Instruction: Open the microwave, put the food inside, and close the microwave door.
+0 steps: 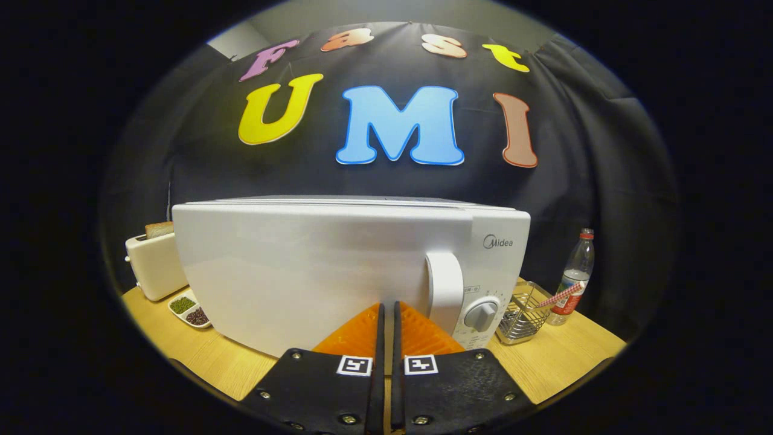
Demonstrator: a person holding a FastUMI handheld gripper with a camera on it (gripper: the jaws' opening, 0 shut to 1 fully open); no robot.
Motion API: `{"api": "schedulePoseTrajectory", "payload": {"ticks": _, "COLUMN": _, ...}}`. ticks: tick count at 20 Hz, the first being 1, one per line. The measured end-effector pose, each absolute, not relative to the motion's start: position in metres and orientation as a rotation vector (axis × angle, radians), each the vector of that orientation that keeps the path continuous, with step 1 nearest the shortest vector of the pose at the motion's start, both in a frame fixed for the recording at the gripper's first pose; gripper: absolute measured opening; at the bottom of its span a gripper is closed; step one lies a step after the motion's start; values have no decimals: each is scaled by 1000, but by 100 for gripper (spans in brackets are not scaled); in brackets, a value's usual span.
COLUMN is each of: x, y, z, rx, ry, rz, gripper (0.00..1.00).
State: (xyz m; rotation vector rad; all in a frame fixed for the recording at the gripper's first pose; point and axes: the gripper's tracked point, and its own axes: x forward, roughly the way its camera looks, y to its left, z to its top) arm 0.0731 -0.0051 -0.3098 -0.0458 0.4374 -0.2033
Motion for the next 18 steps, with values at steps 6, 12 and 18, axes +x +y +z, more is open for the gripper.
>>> {"api": "schedulePoseTrajectory", "payload": {"ticks": 6, "x": 80, "y": -5, "z": -308, "rx": -133, "ry": 417, "rz": -237, "gripper": 7}}
{"api": "schedulePoseTrajectory", "payload": {"ticks": 12, "x": 66, "y": -9, "z": -259, "rx": -54, "ry": 377, "rz": -166, "gripper": 5}}
{"api": "schedulePoseTrajectory", "payload": {"ticks": 18, "x": 37, "y": -39, "z": -142, "rx": 94, "ry": 227, "rz": -151, "gripper": 6}}
